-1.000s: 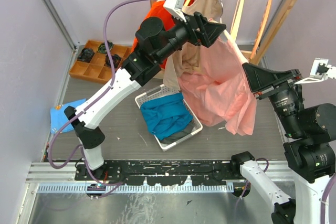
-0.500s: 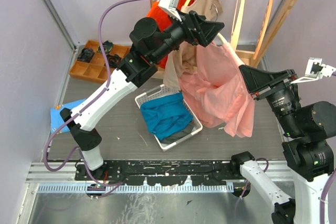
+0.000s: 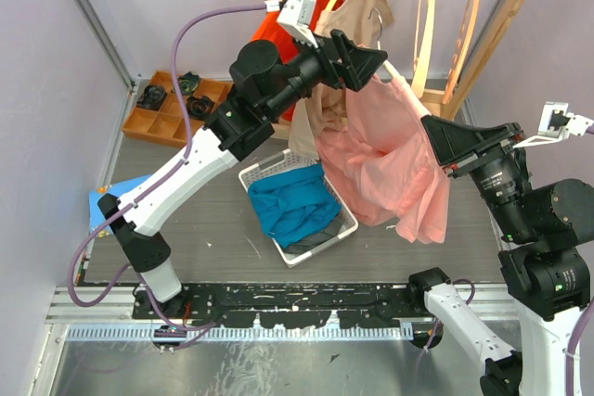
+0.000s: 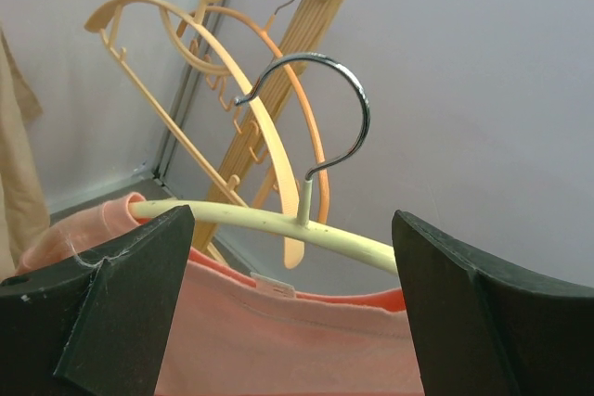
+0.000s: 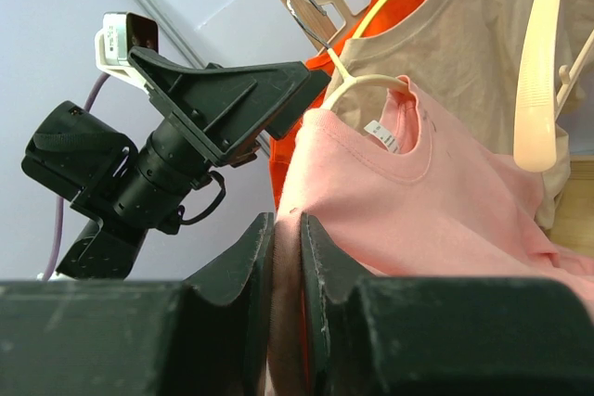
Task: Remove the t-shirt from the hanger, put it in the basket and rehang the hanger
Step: Pick up the hanger from the clothesline.
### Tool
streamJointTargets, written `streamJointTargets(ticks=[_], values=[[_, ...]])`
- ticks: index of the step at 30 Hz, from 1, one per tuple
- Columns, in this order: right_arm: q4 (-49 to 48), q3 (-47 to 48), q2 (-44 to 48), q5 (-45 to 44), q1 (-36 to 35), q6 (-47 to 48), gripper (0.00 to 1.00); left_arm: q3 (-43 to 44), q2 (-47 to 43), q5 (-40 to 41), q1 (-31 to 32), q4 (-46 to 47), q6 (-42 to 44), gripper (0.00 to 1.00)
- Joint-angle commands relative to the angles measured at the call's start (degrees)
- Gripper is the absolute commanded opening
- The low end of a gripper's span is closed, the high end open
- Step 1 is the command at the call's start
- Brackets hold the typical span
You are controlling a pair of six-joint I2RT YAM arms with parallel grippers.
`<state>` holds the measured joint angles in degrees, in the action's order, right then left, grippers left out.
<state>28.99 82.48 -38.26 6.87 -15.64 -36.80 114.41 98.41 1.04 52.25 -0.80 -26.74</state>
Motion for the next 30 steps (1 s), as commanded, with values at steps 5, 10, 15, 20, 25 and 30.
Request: streamJointTargets(ticks=[5,10,15,20,25,30], values=[[-9.2,2.3,0.4,1.3,-0.3,-0.4,0.00,7.3,4.2,-0.8,-0.3,0.6,0.0,0.94],[-9.4,2.3,0.5,1.1,-0.2,-0.4,0.00,9.1,6.0,-1.5,-0.3,-0.7,-0.7,0.92],[-10.0,2.3,0.5,1.0,-0.2,-0.5,0.01,8.2,5.7,-1.5,-0.3,-1.2,-0.9,0.90],[-10.5,2.1,0.4,1.3,-0.3,-0.6,0.00,7.3,5.5,-1.4,-0.3,-0.8,-0.9,0.84],[-11.0,1.8,0.4,1.4,-0.2,-0.7,0.01,7.6,5.9,-1.7,-0.3,-0.8,-1.3,0.70],[-11.4,1.8,0.3,1.7,-0.3,-0.7,0.01,8.3,6.6,-2.2,-0.3,-0.8,-1.6,0.62]])
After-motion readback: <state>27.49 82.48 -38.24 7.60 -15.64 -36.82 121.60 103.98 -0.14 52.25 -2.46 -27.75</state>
